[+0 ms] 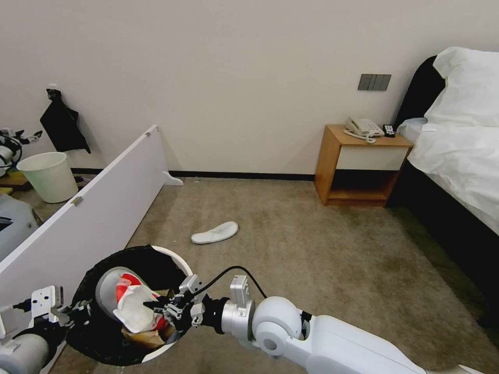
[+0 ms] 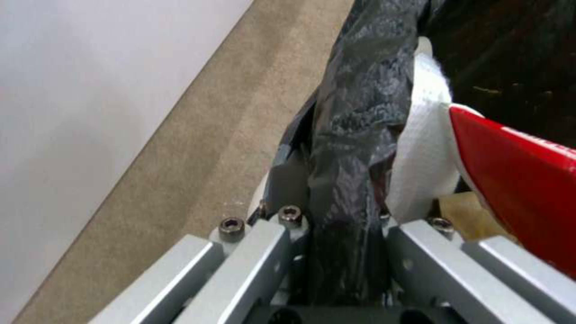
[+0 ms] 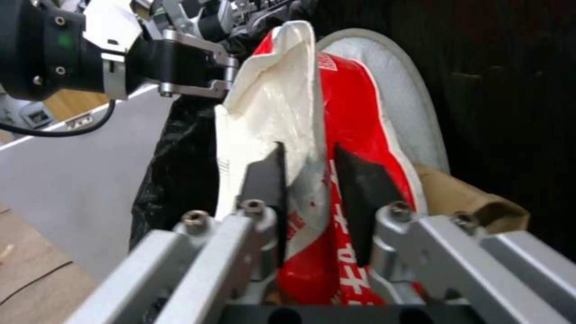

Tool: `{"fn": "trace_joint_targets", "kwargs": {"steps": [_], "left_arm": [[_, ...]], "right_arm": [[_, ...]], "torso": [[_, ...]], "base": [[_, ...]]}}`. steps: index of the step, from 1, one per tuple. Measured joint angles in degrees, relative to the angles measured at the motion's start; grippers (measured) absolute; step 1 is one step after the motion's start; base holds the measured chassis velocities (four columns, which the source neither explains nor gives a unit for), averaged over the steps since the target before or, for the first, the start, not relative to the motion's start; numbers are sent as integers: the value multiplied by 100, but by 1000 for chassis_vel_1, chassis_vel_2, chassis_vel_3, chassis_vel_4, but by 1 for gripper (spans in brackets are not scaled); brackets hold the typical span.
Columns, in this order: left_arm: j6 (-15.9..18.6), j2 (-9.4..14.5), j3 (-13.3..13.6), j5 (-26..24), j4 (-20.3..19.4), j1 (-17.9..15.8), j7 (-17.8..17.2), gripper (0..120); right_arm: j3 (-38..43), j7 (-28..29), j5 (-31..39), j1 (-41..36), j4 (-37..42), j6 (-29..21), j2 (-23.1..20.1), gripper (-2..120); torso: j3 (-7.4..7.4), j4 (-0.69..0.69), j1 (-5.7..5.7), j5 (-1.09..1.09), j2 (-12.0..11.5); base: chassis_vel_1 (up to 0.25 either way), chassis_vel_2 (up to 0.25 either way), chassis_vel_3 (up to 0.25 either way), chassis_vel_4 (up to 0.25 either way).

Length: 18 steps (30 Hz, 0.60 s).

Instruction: Pick up the trash bin, then pick up the garbage from the floor and place it into the trash bin.

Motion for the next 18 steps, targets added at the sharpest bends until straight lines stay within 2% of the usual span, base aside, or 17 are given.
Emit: {"fn": "trace_joint_targets", "kwargs": {"steps": [2, 3, 5, 6, 8, 9, 11, 13, 15, 16, 18], "left_arm": [[0, 4, 0, -2, -2, 10, -1, 2], [0, 4, 0, -2, -2, 10, -1, 2], [0, 4, 0, -3, -3, 20, -1, 2], [0, 4, 0, -3, -3, 20, -1, 2], [0, 3, 0, -2, 11, 25, -1, 2], [0, 3, 0, -2, 11, 25, -1, 2], [0, -4, 2, 4, 30, 26, -1, 2], [0, -7, 4, 5, 34, 27, 0, 2], [0, -9, 6, 5, 56, 28, 2, 2], [0, -9, 6, 5, 56, 28, 2, 2], [0, -9, 6, 8, 78, 28, 4, 2]], "right_arm": [[3, 41, -2, -3, 10, 0, -14, 36], [3, 41, -2, -3, 10, 0, -14, 36], [14, 57, -7, -8, 23, 3, -15, 46], [14, 57, -7, -8, 23, 3, -15, 46], [38, 53, -7, -14, 50, 52, -13, 56], [38, 53, -7, -14, 50, 52, -13, 56], [58, 8, -38, -6, 84, 147, -19, 68], [79, -8, -45, -2, 106, 183, -19, 71], [152, -50, -53, 3, 160, 259, -19, 83], [152, -50, -53, 3, 160, 259, -19, 83], [251, -115, -59, 20, 216, 318, -24, 95]], "torso": [[0, 0, 0, 0, 0], [0, 0, 0, 0, 0], [0, 0, 0, 0, 0], [0, 0, 0, 0, 0], [0, 0, 0, 0, 0], [0, 0, 0, 0, 0], [0, 0, 0, 0, 0], [0, 0, 0, 0, 0], [0, 0, 0, 0, 0], [0, 0, 0, 0, 0], [0, 0, 0, 0, 0]], "base": [[0, 0, 0, 0], [0, 0, 0, 0], [0, 0, 0, 0], [0, 0, 0, 0], [0, 0, 0, 0], [0, 0, 0, 0], [0, 0, 0, 0], [0, 0, 0, 0], [0, 0, 0, 0], [0, 0, 0, 0], [0, 0, 0, 0]]}}
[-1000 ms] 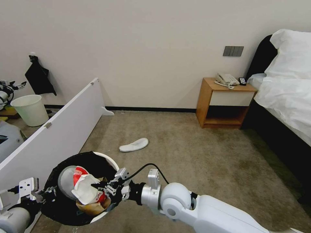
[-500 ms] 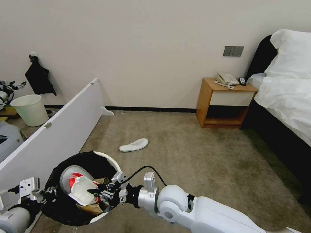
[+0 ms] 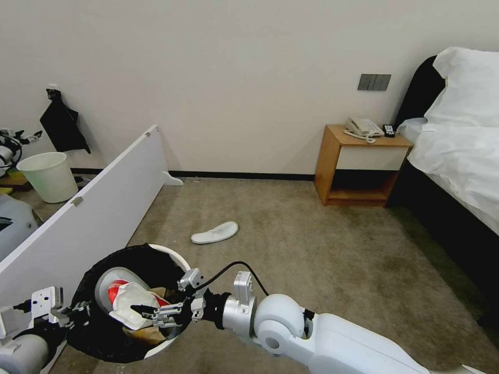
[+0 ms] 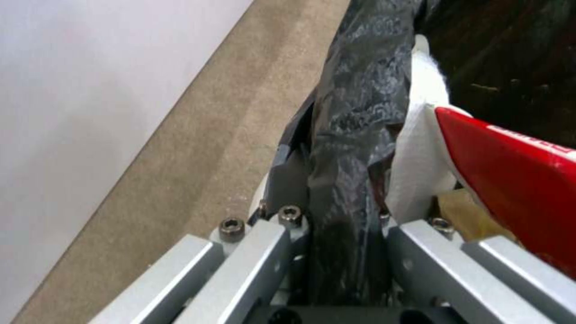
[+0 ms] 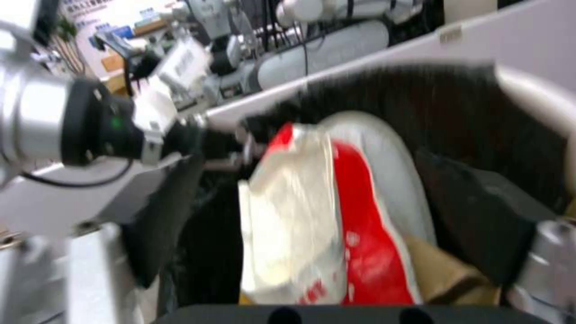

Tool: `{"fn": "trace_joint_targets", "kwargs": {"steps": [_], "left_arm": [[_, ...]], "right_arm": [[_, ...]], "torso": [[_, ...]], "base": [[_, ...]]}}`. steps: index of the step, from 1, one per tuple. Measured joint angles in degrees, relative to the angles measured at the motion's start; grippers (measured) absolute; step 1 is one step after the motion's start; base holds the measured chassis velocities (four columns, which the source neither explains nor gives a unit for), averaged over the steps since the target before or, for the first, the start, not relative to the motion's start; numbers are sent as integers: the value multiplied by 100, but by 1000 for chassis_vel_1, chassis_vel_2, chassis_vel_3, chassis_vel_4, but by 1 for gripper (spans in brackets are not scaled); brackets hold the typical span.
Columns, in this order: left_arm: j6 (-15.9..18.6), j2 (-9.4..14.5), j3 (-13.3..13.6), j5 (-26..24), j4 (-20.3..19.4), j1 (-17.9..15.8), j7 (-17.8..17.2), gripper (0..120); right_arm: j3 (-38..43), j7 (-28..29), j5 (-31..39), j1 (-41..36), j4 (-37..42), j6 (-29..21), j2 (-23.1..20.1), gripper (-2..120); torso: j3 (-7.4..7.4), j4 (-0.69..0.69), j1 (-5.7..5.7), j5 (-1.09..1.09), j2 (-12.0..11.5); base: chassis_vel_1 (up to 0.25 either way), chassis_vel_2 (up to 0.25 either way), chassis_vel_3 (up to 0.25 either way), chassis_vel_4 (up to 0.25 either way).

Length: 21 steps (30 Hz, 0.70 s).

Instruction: Pick up the trash bin, then pick up the garbage from the floor and place it into the trash bin.

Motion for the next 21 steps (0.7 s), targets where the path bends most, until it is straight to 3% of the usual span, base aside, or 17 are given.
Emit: {"fn": "trace_joint_targets", "kwargs": {"steps": [13, 21], "left_arm": [[0, -1, 16, 21, 62, -14, -1, 2], [-1, -94, 3, 5, 85, -60, -4, 2]], "right_arm": [[470, -271, -31, 2, 268, 555, -70, 100], [1187, -155, 2, -80, 439, 1409, -79, 100]], "torso": [[0, 0, 0, 0, 0], [0, 2, 0, 1, 0]], "base": [[0, 0, 0, 0], [0, 0, 0, 0]]}}
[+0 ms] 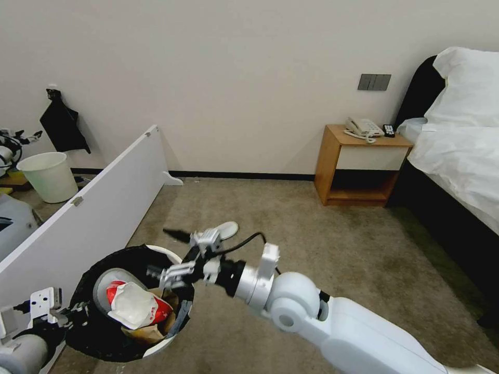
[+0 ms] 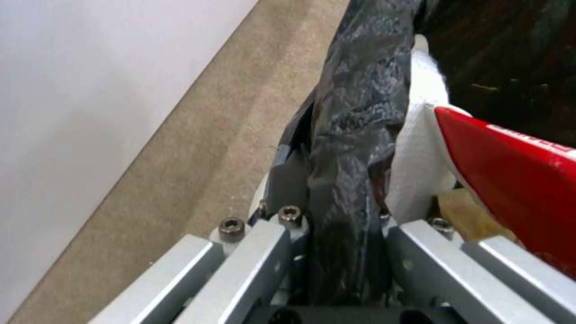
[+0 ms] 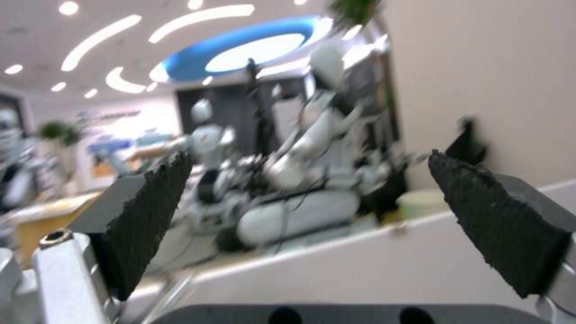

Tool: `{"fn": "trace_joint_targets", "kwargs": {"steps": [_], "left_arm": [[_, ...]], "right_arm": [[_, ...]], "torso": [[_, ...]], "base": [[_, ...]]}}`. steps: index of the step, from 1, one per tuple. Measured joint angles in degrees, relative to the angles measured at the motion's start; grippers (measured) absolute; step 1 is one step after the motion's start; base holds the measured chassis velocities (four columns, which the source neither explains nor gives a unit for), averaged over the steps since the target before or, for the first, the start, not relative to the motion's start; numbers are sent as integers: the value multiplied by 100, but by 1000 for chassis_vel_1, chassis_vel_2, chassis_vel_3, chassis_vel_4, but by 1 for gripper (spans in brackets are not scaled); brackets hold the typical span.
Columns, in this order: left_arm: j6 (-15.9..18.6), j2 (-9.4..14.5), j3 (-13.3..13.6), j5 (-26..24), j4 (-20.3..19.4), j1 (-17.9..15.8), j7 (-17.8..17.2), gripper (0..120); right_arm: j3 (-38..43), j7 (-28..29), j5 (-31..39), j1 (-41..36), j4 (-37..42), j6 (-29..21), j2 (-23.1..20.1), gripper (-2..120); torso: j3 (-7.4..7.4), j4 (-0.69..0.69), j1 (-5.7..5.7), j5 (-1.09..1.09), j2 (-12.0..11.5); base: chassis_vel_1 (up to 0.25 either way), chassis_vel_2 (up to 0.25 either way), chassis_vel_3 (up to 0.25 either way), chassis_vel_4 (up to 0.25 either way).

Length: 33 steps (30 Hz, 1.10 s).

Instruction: Pick up the trash bin, then pick up the garbage from the floor and place it into the trash bin.

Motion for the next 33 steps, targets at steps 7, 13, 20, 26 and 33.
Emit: {"fn": "trace_joint_targets", "kwargs": {"steps": [7, 13, 20, 26, 33], "left_arm": [[0, -89, 47, 21, -16, -52, 28, 2], [-2, -172, 91, 107, -23, -48, 126, 2], [-1, -290, 87, 344, 20, -42, 311, 2], [-1, -342, 99, 526, 73, -54, 407, 2], [-1, -355, 118, 667, 131, -35, 497, 2]], "right_arm": [[1009, 706, 102, -299, 109, -38, -432, 100], [2084, 1101, -83, -978, 190, -460, -855, 100], [3988, 1570, -1080, -3225, 355, -516, -977, 100], [5283, 1161, -2225, -4879, 420, -215, -498, 100], [6326, 749, -2971, -5911, 587, 109, 543, 100]], "torso": [[0, -3, 0, 0, 0], [0, -3, 0, 0, 0], [0, -1, 0, 1, 0], [-1, -7, 0, 1, 0], [-1, -1, -1, -3, 0]], "base": [[0, 0, 0, 0], [0, 0, 0, 0], [0, 0, 0, 0], [0, 0, 0, 0], [0, 0, 0, 0]]}}
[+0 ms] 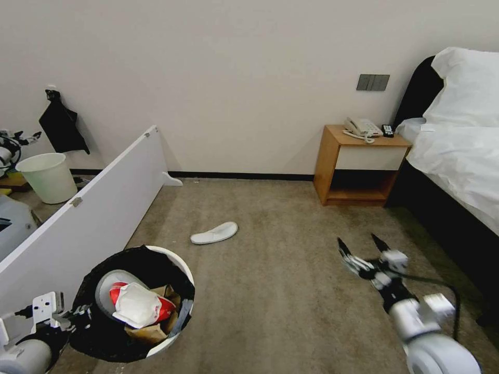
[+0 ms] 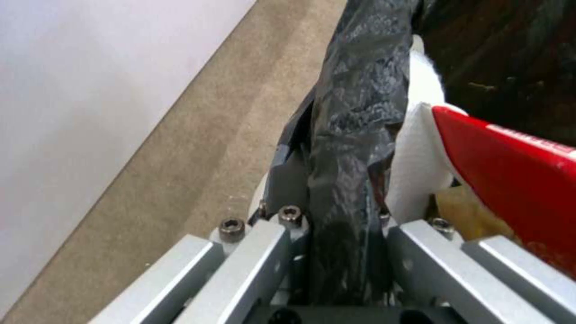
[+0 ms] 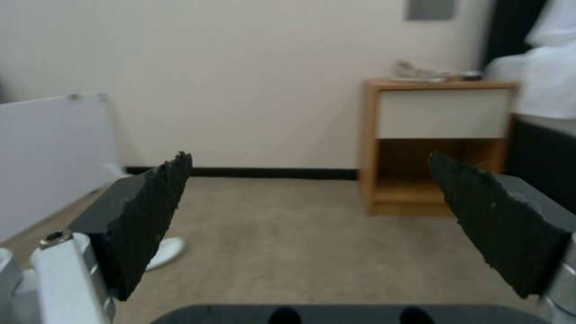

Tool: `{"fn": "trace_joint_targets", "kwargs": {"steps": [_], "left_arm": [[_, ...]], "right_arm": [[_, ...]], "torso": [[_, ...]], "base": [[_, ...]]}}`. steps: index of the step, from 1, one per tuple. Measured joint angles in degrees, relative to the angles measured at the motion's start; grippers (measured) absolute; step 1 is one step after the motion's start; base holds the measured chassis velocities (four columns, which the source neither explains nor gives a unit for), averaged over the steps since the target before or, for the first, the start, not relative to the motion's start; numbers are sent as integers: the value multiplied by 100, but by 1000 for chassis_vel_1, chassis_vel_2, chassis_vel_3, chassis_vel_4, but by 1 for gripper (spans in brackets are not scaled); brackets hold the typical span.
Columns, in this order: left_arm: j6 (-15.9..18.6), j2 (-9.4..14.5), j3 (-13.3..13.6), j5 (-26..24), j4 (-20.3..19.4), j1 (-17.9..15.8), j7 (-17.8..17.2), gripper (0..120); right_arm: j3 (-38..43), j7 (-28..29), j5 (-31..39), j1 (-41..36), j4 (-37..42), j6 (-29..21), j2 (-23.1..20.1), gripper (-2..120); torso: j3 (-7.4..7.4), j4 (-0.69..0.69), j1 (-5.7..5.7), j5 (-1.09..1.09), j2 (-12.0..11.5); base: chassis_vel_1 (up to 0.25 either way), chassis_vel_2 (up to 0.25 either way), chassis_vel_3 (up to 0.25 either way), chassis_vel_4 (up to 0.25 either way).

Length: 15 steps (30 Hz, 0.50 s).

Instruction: Pick up the trash bin, then pick up the garbage from the floor and place it into the trash bin.

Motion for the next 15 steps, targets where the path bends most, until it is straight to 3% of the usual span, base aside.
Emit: {"fn": "trace_joint_targets", "kwargs": {"steps": [1, 3, 9, 15], "left_arm": [[0, 0, 0, 0, 0, 0, 0, 2], [2, -21, -5, 26, 1, 40, 49, 2], [2, -105, 47, 78, -4, 1, 60, 2], [2, -131, 51, 82, -49, 21, 68, 2]], "right_arm": [[0, 0, 0, 0, 0, 0, 0, 100], [265, -164, -282, -344, 56, 99, 403, 100], [370, -704, -552, -579, -97, 435, 806, 100], [348, -773, -718, -595, -81, 473, 908, 100]], "torso": [[0, 0, 0, 0, 0], [0, -2, 0, 1, 0], [0, -2, 0, 3, 0], [0, -1, 0, 2, 0]], "base": [[0, 0, 0, 0], [0, 0, 0, 0], [0, 0, 0, 0], [0, 0, 0, 0]]}}
